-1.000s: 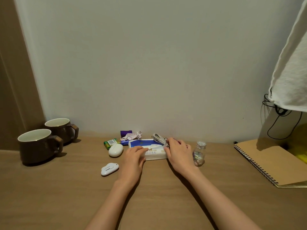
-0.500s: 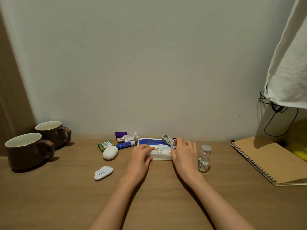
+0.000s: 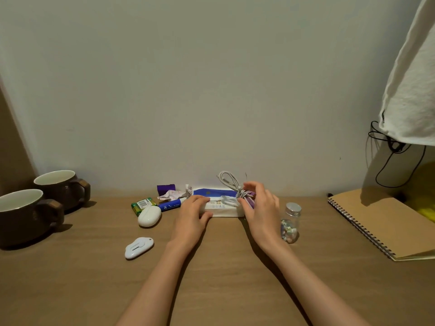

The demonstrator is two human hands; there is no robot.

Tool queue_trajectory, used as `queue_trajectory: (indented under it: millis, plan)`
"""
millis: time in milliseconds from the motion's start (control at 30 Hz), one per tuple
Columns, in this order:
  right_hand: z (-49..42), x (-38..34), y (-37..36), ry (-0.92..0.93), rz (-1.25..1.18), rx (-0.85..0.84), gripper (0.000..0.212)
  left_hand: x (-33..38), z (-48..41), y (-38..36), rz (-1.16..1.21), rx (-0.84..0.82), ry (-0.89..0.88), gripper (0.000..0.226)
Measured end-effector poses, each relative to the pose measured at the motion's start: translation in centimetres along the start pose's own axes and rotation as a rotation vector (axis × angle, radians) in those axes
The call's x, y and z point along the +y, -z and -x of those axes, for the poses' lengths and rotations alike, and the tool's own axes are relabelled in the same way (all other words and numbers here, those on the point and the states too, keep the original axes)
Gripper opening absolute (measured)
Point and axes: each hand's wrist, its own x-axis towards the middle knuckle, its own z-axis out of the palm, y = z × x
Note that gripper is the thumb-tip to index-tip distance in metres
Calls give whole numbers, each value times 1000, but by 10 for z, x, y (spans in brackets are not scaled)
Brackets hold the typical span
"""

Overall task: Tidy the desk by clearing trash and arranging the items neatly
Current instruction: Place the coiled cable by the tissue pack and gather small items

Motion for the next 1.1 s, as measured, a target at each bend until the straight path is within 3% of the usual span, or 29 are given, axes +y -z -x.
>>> queue_trajectory:
  millis: [100, 200, 300, 367, 500, 700, 800, 933, 1100]
  plan:
    - [-1, -3, 2, 43, -79, -108, 25, 2, 2, 8, 128, 69, 89, 42]
    - [-5, -9, 4, 151, -36, -255, 19, 3, 7, 21, 308, 239, 190, 34]
    - [-7, -17, 4, 219, -86, -417, 21, 6, 14, 34, 370, 391, 264, 31]
    - [-6, -20, 2, 221, -107, -520, 23, 11, 18, 38, 358, 405, 252, 29]
    - [-3, -17, -8, 201, -102, -542, 18, 19, 25, 31, 161, 282, 73, 27]
    - [-9, -16, -3, 229, 20, -353, 16, 31, 26, 17, -20, 179, -68, 28]
    - [-27, -19, 17, 97, 1, -230, 18, 32, 27, 13, -83, 73, -84, 35]
    - [-56, -8, 36, -30, 203, -424, 31, 27, 29, 12, -243, -148, -162, 46]
    - [-82, -2, 38, -156, 502, -683, 49, 24, 26, 10, -289, -205, -160, 43]
